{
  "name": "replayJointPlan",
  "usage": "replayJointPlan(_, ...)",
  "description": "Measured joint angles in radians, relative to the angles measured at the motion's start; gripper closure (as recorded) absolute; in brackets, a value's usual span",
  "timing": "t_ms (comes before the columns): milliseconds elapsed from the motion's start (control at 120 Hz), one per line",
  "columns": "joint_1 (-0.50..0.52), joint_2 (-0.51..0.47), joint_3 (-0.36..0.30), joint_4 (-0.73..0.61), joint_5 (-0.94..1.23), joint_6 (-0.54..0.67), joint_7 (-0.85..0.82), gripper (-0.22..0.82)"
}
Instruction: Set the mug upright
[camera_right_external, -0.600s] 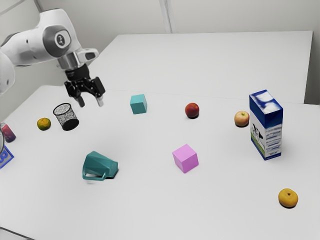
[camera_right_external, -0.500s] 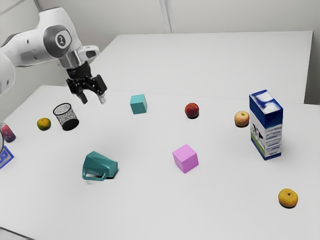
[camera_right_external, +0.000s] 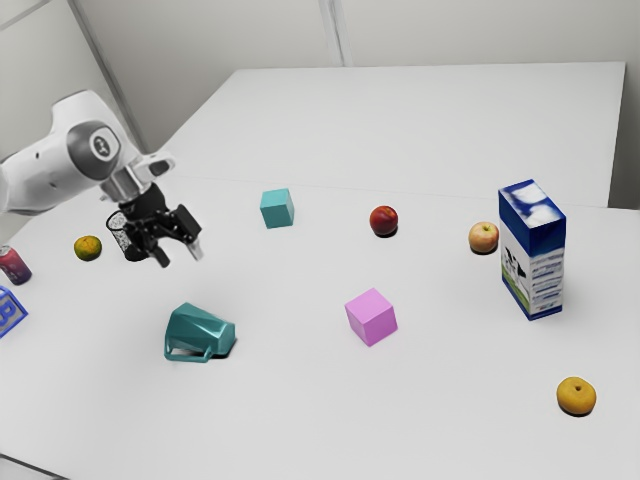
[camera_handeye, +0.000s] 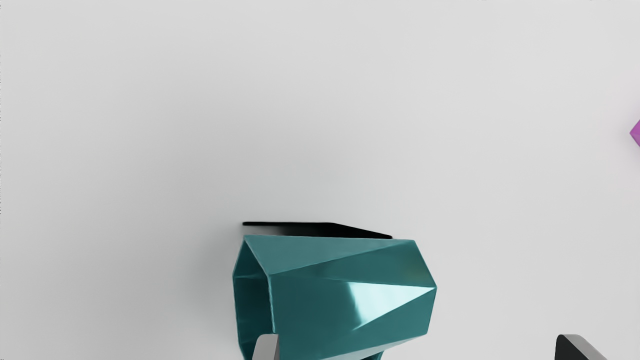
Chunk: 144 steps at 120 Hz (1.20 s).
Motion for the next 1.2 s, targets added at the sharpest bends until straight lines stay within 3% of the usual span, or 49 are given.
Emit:
replayJointPlan(267, 0.075, 0.038, 0.029, -0.094, -0.115, -0.012, 0.065, 0.00)
replayJointPlan(1058, 0.084, 0.062, 0.025, -0.228, -0.262, 0.046, 0.184, 0.04)
replayJointPlan(1133, 0.083, 0.059, 0.020, -0.237, -0.281, 0.050, 0.190, 0.08)
replayJointPlan(1200, 0.087, 0.044, 0.010, -0.238, -0.290, 0.052, 0.193, 0.20)
